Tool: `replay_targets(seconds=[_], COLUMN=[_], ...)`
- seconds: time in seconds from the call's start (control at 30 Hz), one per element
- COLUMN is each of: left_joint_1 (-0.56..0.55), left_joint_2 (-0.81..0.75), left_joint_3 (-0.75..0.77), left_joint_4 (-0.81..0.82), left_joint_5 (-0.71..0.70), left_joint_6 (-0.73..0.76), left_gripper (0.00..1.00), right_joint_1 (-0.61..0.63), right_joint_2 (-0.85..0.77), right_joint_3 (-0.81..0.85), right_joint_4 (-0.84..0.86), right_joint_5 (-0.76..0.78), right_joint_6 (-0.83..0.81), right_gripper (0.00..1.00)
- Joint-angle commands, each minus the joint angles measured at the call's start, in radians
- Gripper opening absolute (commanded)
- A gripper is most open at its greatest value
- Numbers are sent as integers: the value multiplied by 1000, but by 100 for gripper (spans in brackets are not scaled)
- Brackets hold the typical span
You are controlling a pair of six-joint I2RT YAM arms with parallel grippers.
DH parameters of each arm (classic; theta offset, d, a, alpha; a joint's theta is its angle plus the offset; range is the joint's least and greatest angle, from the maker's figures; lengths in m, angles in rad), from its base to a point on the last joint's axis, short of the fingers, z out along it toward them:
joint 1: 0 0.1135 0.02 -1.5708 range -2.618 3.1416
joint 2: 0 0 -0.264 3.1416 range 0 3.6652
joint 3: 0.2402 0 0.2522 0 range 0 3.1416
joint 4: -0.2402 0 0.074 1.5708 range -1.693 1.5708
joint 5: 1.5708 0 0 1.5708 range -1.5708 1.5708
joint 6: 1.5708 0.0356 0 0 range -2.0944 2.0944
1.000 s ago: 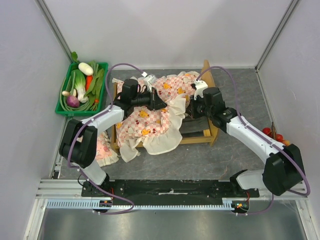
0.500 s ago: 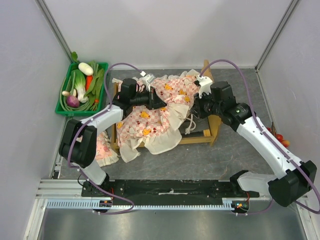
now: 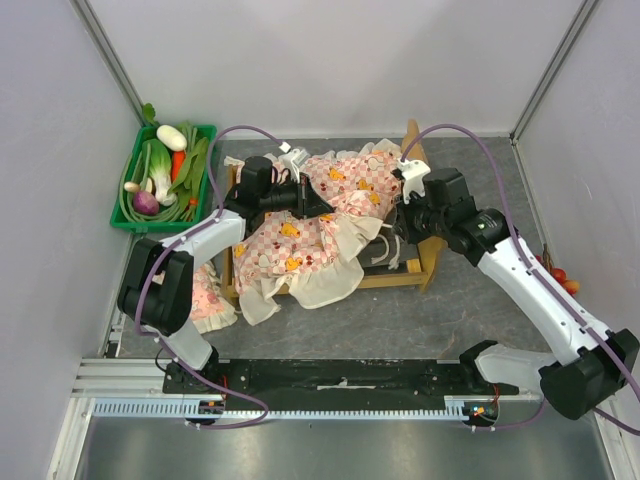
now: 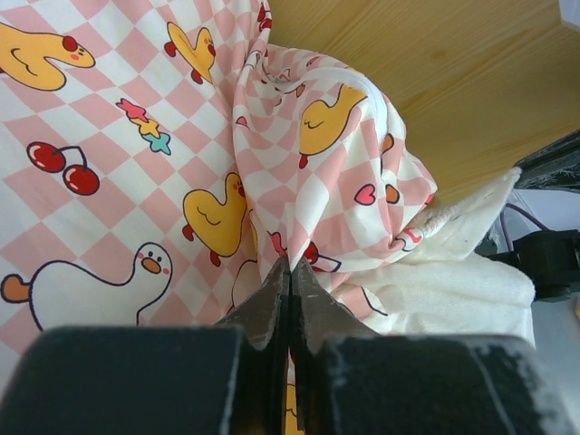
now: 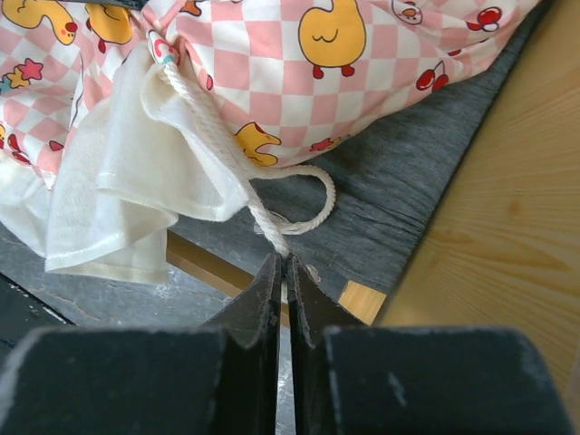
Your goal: Set up the pet bed
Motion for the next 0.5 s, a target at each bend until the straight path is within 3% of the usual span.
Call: replay_targets(seconds=[0.0,0.47], left_joint_1=[9,9], left_joint_2=[-11,-3], left_joint_3=[19,16], left_joint_4=[21,27], left_joint_5=[26,75], left_joint_6=[-27,-46], left_gripper=[4,4], right_joint_1=[-2,-2], right_joint_2=[-19,25], right_joint_3=[10,-129], right_joint_4=[-36,15], right_joint_5=[63,109], right_joint_6=[-38,-23], right_gripper=[10,16])
